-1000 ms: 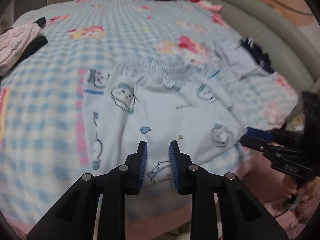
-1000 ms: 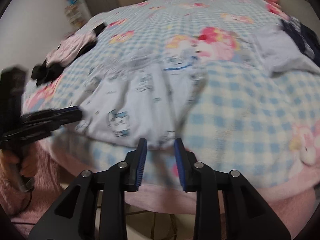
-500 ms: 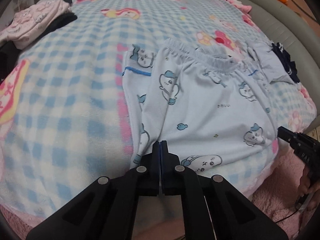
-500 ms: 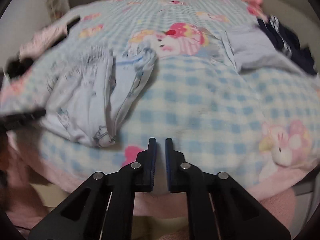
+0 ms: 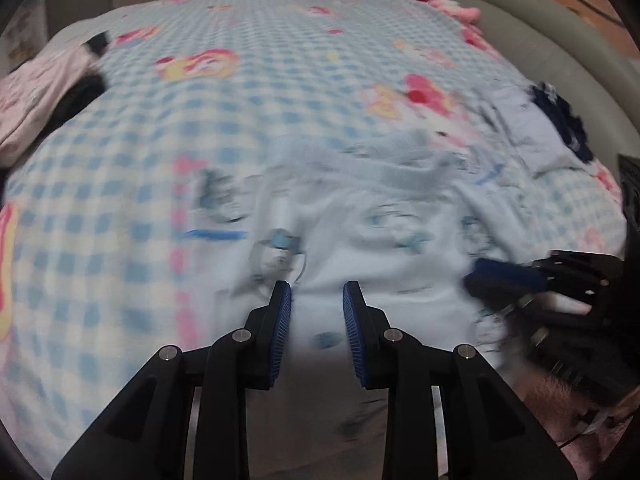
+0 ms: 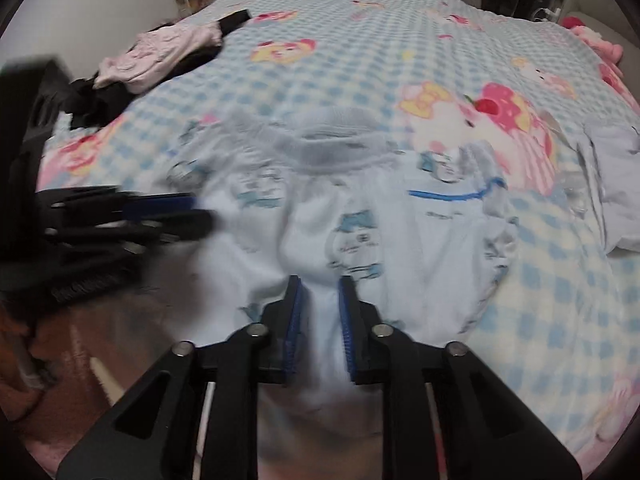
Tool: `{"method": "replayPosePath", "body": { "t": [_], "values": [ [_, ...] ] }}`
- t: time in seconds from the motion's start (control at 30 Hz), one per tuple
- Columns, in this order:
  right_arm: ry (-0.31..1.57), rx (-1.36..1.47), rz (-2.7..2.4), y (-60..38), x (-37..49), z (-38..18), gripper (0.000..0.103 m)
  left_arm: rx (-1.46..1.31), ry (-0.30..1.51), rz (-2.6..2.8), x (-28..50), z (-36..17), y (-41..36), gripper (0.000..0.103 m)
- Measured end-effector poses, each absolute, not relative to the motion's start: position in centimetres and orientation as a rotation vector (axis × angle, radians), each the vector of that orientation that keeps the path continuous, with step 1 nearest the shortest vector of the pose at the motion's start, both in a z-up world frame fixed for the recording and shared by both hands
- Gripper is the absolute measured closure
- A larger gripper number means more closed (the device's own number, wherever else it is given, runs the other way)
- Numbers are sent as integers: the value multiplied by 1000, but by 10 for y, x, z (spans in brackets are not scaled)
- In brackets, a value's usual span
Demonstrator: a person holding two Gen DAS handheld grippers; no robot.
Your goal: Fold clothes
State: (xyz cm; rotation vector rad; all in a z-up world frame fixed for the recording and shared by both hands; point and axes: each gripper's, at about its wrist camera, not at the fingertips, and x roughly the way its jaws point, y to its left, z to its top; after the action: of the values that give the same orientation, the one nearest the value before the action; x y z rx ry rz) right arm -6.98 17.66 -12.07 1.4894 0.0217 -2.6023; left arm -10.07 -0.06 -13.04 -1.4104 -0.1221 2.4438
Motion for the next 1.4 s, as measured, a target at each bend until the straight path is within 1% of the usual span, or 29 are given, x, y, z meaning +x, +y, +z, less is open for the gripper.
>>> {"method": "replayPosePath", "body": {
  "t": [0.03, 0.07, 0.13, 0.17, 0.23, 0.27, 0.3, 0.33, 0.4, 0.47, 0.57, 0.67, 0.7, 0.73, 0.77, 0.8, 0.87, 1.03, 1.07, 1.13, 1.17, 1.2, 1.3, 1.33, 1.4],
  "values": [
    [32, 1487, -2633, 185, -68, -118, 101, -1417, -170, 2447, -100, -131, -12, 82],
    [43, 1485, -2664, 193, -66, -116, 101, -1423, -227, 2446, -99, -131, -25, 87],
    [66, 1479, -2727, 210, -62, -111, 101, -1430, -258, 2478, -99, -128, -35, 89],
    [40, 1465, -2739, 213, -62, -107, 101, -1416, -257, 2483, -98, -124, -34, 89],
    [-16, 1435, -2759, 219, -61, -99, 97, -1361, -257, 2490, -96, -114, -28, 83],
    [16, 1408, -2766, 214, -62, -94, 95, -1326, -257, 2474, -96, -109, -23, 76],
    [48, 1383, -2761, 207, -63, -90, 93, -1292, -257, 2457, -96, -104, -17, 72],
    [68, 1363, -2733, 198, -65, -87, 87, -1262, -253, 2440, -97, -100, -11, 72],
    [76, 1367, -2668, 183, -74, -89, 82, -1266, -191, 2417, -104, -102, 4, 72],
    [94, 1420, -2617, 170, -85, -98, 82, -1270, -129, 2393, -113, -104, 18, 71],
    [114, 1502, -2589, 164, -99, -119, 82, -1362, -57, 2371, -130, -122, 29, 71],
    [71, 1508, -2600, 172, -103, -126, 86, -1414, -19, 2382, -135, -132, 25, 72],
    [91, 1506, -2622, 175, -102, -125, 87, -1410, -22, 2399, -134, -132, 21, 73],
    [112, 1504, -2646, 179, -102, -124, 96, -1407, -25, 2417, -133, -131, 17, 76],
    [134, 1502, -2669, 182, -101, -123, 103, -1411, -32, 2436, -133, -132, 12, 84],
    [111, 1504, -2675, 190, -102, -123, 103, -1421, -47, 2453, -134, -134, 6, 90],
    [24, 1508, -2674, 208, -102, -123, 103, -1448, -88, 2456, -139, -138, -4, 96],
    [-173, 1454, -2742, 242, -96, -111, 103, -1432, -168, 2491, -137, -131, -22, 96],
    [-213, 1440, -2758, 249, -94, -107, 102, -1429, -183, 2498, -136, -129, -25, 96],
    [-251, 1440, -2785, 257, -90, -103, 101, -1409, -237, 2485, -130, -124, -28, 87],
    [-278, 1426, -2755, 258, -87, -101, 100, -1372, -219, 2488, -124, -118, -24, 70],
    [-262, 1405, -2749, 253, -83, -97, 99, -1334, -198, 2492, -118, -113, -20, 58],
    [-197, 1361, -2711, 230, -72, -91, 96, -1260, -100, 2511, -94, -101, -1, 57],
    [-189, 1353, -2686, 220, -68, -91, 94, -1260, -98, 2485, -90, -101, 4, 57],
    [-172, 1336, -2638, 202, -60, -90, 88, -1272, -72, 2448, -81, -105, 13, 57]
  ]
}}
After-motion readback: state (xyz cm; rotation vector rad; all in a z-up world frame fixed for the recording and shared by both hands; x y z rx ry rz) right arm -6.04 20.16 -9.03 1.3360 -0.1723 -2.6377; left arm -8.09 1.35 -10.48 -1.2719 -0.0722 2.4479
